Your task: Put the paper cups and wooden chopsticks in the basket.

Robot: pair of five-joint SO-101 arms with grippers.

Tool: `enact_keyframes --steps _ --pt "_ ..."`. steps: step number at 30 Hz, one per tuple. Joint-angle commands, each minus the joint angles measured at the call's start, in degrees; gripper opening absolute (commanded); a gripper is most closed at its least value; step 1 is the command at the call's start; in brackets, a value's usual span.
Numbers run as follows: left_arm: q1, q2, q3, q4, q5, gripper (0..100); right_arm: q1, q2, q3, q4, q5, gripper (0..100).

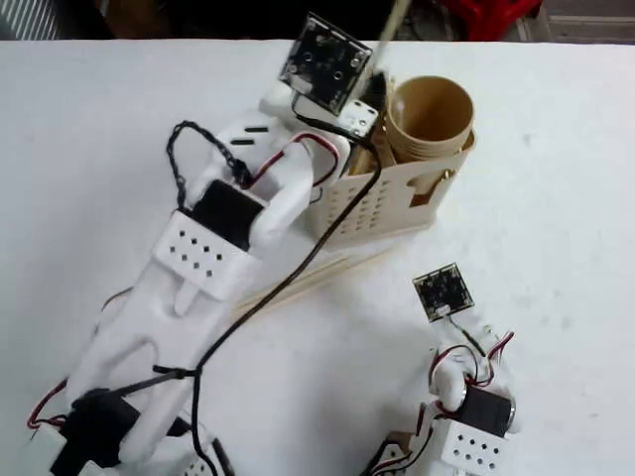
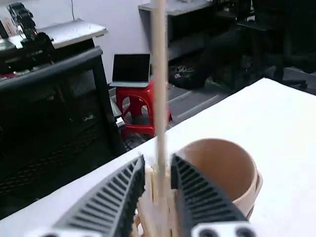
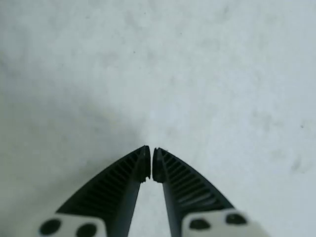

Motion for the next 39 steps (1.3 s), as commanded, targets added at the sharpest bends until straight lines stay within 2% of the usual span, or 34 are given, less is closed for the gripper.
enact_keyframes --steps 1,8,12,16,19,20,24,27,31,34,39 --pt "0.57 0.31 0.00 -1.76 0.35 11 -0.48 -0.31 0.62 0.22 -0.09 3.2" --pt "-1.54 -0.04 1.14 0.00 0.44 10 -0.48 -0.31 0.62 0.22 -0.09 3.2" --pt "-2.24 -5.93 1.58 9.23 0.44 10 -0.48 -0.31 0.62 0.22 -0.09 3.2" --pt "-4.09 -15.25 1.32 23.65 0.35 10 -0.57 -0.31 0.62 0.22 -0.09 3.2" --pt "-7.25 -22.02 2.02 32.62 0.09 3 -0.57 -0.31 0.62 0.22 -0.09 3.2" --pt "-8.22 -23.34 3.25 34.99 -1.85 2 -0.57 -0.31 0.62 0.22 -0.09 3.2" --pt "-10.68 -24.31 13.63 41.23 -11.34 7 -0.57 -0.31 0.62 0.22 -0.09 3.2" --pt "-10.95 -22.29 25.93 40.88 -15.56 11 -0.66 -0.31 0.62 0.22 -0.09 3.2" --pt "-10.95 -16.84 39.47 30.68 -22.59 12 -0.66 -0.31 0.62 0.22 -0.09 3.2" --pt "-10.95 -10.68 42.46 24.97 -24.79 13 -0.66 -0.31 0.62 0.22 -0.09 3.2" --pt "-11.30 2.77 39.56 19.87 -26.55 13 -0.66 -0.22 0.62 0.22 -0.09 3.2"
